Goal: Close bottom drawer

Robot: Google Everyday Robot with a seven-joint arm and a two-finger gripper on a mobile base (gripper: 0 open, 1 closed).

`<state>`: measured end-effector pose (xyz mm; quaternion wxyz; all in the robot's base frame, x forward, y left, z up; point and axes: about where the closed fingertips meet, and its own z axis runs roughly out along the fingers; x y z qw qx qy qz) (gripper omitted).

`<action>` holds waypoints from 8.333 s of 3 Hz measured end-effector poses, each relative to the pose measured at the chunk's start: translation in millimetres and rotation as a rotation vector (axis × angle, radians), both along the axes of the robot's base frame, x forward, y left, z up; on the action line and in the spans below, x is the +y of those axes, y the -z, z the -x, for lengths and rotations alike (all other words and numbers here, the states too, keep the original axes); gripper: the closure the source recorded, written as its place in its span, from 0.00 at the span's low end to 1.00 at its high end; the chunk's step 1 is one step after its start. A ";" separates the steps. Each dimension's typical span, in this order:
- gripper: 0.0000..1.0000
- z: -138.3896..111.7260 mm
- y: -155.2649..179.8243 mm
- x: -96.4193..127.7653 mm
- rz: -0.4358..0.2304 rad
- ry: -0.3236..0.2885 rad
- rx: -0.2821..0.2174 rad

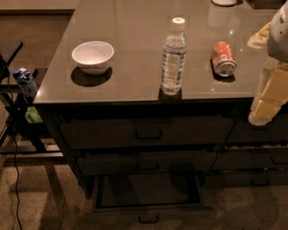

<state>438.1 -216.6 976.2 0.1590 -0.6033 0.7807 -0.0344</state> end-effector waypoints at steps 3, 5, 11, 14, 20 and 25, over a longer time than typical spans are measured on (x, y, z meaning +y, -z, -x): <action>0.38 0.0 0.0 0.0 0.000 0.000 0.000; 0.85 0.0 -0.1 0.0 0.000 0.000 0.000; 1.00 49.9 149.0 24.5 0.019 0.063 0.233; 1.00 113.1 255.5 28.1 -0.027 0.163 0.458; 1.00 224.5 469.4 46.5 -0.065 0.274 0.898; 1.00 193.2 594.1 62.6 -0.152 0.436 0.931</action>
Offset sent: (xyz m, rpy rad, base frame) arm 0.0000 0.0000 0.0000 0.0000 0.0000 0.0000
